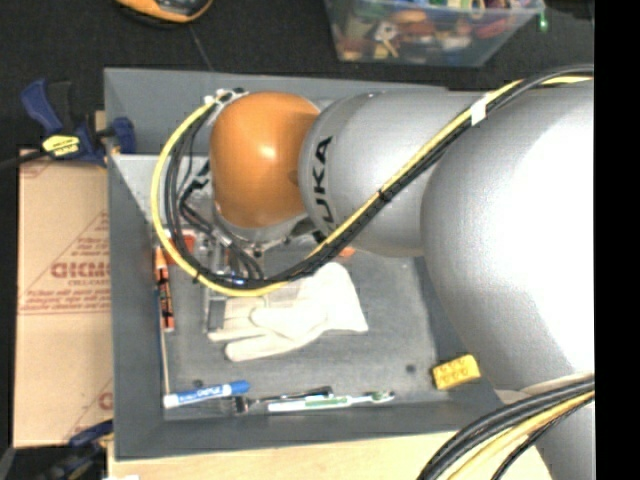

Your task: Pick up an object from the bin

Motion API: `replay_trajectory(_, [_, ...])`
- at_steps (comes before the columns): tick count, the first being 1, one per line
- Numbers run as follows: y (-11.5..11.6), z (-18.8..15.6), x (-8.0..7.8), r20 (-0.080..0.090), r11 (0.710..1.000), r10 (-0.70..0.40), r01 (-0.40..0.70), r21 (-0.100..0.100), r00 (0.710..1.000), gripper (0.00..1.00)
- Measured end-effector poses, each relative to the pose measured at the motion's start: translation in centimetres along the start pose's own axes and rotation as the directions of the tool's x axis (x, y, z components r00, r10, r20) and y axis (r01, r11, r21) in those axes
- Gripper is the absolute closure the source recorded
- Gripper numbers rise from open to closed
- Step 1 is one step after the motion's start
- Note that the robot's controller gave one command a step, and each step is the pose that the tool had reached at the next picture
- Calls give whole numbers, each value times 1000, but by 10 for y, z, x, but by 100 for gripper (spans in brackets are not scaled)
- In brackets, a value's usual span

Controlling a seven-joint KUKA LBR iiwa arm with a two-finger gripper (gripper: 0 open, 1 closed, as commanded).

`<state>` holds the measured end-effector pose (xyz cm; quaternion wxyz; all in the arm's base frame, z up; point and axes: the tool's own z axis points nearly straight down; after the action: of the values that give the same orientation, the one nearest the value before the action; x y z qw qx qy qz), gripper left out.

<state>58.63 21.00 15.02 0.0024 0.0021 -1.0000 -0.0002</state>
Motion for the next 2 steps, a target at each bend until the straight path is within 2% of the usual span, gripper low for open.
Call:
replay_trajectory(1, [-1, -5, -2, 8, 1000, 5, -5, -2, 1000, 0])
replay_trajectory(2, [-90, 79, -14, 8, 960, -281, 281, 1, 960, 0])
